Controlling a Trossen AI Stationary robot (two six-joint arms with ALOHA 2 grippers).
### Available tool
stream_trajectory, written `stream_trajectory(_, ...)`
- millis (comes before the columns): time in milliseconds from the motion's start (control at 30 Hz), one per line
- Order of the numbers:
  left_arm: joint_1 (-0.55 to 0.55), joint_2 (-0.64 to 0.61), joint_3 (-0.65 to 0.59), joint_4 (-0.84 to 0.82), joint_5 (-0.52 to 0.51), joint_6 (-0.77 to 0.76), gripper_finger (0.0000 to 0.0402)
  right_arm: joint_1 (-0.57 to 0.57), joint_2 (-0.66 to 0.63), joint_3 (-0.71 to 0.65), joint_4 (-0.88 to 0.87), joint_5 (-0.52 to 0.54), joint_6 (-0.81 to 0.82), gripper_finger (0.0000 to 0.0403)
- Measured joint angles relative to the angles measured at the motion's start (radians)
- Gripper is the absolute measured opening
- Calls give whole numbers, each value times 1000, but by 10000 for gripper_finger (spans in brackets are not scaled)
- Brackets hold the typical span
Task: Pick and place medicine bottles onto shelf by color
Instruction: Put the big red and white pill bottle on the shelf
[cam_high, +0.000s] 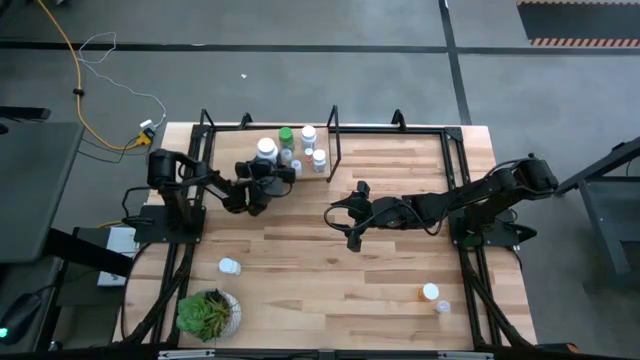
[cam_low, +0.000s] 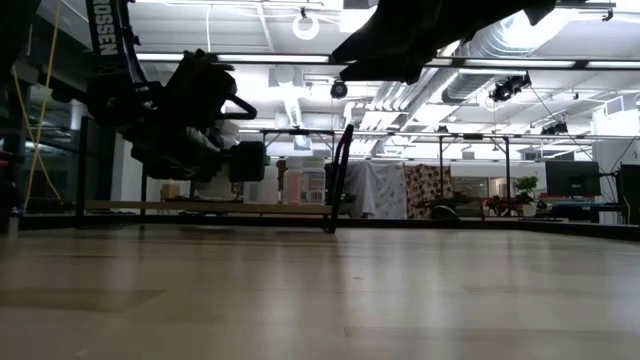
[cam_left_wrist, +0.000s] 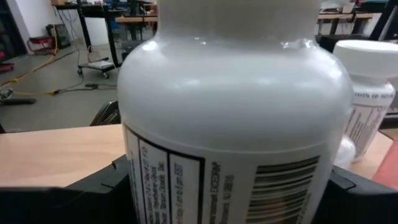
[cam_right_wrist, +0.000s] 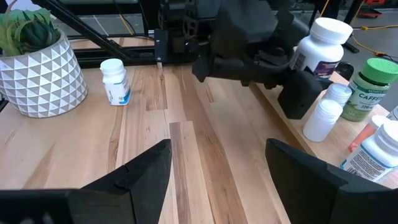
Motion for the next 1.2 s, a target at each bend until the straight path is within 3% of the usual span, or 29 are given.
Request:
stream_trajectory(233,27,-2,0,0,107,-1,276,0,0,0,0,0,0,252)
stream_trajectory(833,25,-3,1,-6,138,0,276,0,0,0,0,0,0,252)
stream_trajectory(1033,24,-4,2,-15,102,27,276,0,0,0,0,0,0,252)
stream_trajectory(1200,25,-3,1,-18,100,31,299,0,0,0,0,0,0,252)
